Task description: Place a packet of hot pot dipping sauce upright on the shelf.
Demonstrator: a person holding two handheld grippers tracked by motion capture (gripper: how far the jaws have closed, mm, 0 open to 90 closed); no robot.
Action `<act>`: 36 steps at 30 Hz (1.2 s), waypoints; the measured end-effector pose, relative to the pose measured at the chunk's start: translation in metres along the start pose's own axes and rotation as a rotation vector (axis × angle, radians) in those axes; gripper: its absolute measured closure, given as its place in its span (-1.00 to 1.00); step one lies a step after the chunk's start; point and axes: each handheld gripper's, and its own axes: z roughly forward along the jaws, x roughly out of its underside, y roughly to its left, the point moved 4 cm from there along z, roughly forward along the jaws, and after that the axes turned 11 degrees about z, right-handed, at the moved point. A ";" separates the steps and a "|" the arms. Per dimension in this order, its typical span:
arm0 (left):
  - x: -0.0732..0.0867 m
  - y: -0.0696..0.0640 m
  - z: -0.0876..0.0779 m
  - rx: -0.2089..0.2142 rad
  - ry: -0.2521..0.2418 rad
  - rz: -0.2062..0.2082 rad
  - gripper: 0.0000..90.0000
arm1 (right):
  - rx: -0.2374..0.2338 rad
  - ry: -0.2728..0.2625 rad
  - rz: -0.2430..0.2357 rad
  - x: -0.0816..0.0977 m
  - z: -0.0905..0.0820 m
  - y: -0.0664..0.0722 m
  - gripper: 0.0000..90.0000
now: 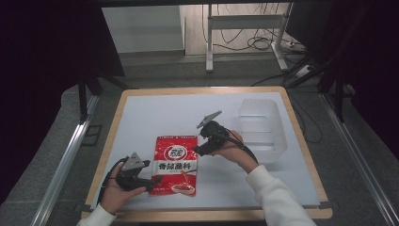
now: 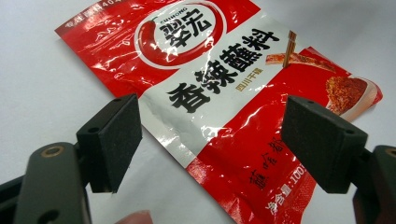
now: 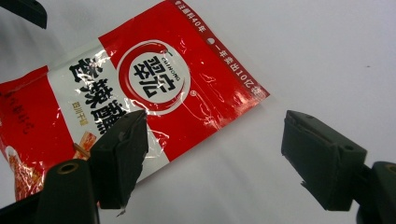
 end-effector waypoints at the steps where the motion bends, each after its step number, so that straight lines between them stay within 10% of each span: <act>1: 0.000 0.000 0.000 -0.001 0.002 0.002 -0.54 | -0.005 0.006 0.006 -0.001 0.001 0.000 -0.47; 36: 0.005 -0.002 0.002 -0.004 0.026 0.021 -0.55 | -0.024 0.119 0.137 -0.038 0.055 -0.047 -0.39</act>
